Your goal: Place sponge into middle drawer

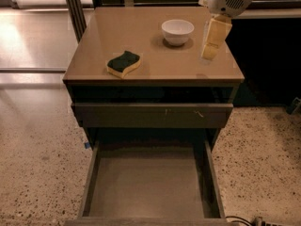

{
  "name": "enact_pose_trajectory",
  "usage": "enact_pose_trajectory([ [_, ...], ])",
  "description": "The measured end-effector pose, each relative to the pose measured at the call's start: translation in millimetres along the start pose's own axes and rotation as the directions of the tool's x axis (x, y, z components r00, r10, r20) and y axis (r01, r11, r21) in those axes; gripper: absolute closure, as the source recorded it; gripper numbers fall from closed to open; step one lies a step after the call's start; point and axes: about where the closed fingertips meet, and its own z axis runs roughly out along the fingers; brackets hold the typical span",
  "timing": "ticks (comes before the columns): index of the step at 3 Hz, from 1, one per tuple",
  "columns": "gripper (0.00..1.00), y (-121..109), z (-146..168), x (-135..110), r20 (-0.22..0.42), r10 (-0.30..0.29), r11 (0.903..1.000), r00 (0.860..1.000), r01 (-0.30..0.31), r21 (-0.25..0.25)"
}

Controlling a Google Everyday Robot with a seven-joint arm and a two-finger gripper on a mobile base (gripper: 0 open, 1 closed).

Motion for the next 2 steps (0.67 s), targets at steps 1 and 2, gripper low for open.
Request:
enact_pose_trajectory([
  [1,0.0,-19,29,-34,0.054,-0.079,0.9958,0.995,0.081,-0.043],
  [2,0.0,-45,65,-98,0.131,-0.195,0.9762,0.972,0.205,-0.07],
])
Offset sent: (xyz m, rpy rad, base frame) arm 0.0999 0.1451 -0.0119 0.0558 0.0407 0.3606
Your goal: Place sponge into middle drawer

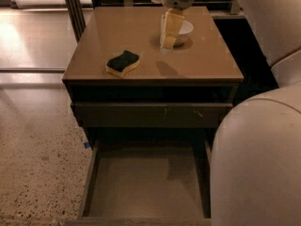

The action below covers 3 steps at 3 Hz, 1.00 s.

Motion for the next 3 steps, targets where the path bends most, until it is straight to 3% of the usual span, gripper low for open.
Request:
enact_pose_trajectory([
  [1,0.0,-6,52,-57,0.021,-0.114,0.9924,0.993,0.114,-0.044],
  [2,0.0,-7,54,-57,0.021,-0.114,0.9924,0.993,0.115,-0.044],
  [3,0.0,-8,84,-50,0.031,-0.1,0.9917,0.995,0.102,-0.078],
])
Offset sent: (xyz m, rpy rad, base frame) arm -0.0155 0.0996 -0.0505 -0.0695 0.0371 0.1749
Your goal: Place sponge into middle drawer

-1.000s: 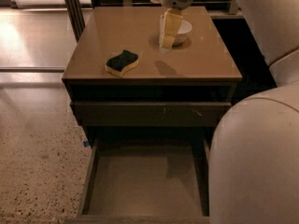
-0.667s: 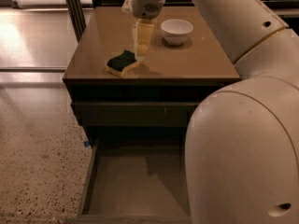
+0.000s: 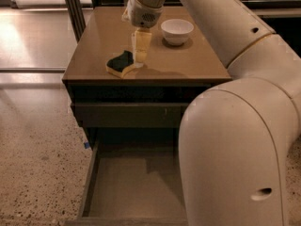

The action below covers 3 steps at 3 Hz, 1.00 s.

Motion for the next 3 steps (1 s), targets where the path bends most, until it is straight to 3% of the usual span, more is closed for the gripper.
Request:
enact_pose_trajectory([
  [1,0.0,-3.6,53.3,8.3,0.028,0.015,0.9967,1.0,-0.013,-0.081],
  [3,0.0,-8.8,60.0,-0.2,0.028,-0.012,0.9966,1.0,0.015,-0.081],
])
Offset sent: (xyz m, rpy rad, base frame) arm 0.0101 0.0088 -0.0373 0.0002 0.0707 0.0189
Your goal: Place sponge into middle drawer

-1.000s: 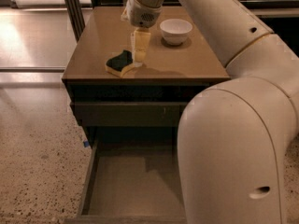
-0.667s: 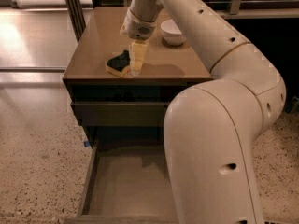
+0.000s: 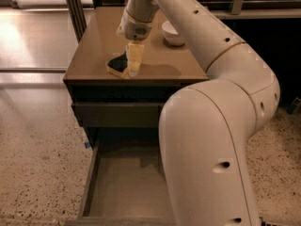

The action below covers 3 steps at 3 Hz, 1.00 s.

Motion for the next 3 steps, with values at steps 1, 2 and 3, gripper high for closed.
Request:
enact_pose_trajectory([
  [1,0.0,-10.5,22.9,-11.4,0.016,-0.035,0.9989,0.999,0.035,-0.031],
  [2,0.0,-16.5,28.6,-13.3,0.023,-0.037,0.999,0.999,0.037,-0.023],
  [3,0.0,-14.0,32.8,-10.2,0.026,-0.022,0.9991,0.999,0.023,-0.035],
])
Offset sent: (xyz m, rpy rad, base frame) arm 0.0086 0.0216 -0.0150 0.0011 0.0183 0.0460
